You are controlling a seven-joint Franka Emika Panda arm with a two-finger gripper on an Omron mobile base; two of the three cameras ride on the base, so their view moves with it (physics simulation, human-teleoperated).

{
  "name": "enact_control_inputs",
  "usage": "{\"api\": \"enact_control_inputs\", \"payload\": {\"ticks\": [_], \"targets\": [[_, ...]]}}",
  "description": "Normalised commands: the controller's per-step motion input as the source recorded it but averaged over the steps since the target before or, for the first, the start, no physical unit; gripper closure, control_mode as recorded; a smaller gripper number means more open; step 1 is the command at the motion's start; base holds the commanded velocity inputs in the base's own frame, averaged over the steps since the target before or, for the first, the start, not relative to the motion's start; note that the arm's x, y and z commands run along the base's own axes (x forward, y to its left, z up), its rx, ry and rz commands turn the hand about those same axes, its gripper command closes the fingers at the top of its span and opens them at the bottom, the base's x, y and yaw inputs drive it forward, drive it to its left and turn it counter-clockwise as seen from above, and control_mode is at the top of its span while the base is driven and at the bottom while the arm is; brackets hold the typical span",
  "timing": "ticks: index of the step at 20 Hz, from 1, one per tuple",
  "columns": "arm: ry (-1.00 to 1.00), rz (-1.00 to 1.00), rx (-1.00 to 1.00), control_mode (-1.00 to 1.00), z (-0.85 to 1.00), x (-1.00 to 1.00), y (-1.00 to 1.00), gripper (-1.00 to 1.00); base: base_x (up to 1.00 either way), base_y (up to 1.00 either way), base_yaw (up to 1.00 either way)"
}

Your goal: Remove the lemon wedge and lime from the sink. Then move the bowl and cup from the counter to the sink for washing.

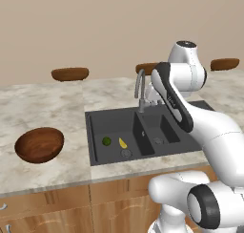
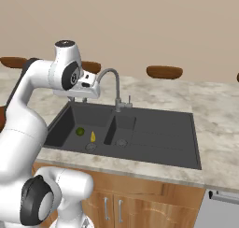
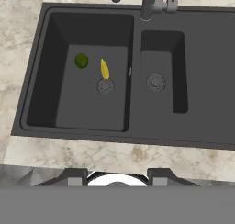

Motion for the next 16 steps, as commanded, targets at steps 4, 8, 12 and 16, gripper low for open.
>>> {"api": "enact_control_inputs", "payload": {"ticks": [4,8,12,16], "targets": [[0.00,0.00,0.00,-1.00,0.00,-0.09,0.02,-1.00,0.00,0.00,0.00],[0.00,0.00,0.00,-1.00,0.00,-0.17,0.10,-1.00,0.00,0.00,0.00],[0.00,0.00,-0.01,-1.00,0.00,-0.13,0.12,-1.00,0.00,0.00,0.00],[0.00,0.06,-0.05,-1.00,0.00,-0.12,0.11,-1.00,0.00,0.00,0.00]]}}
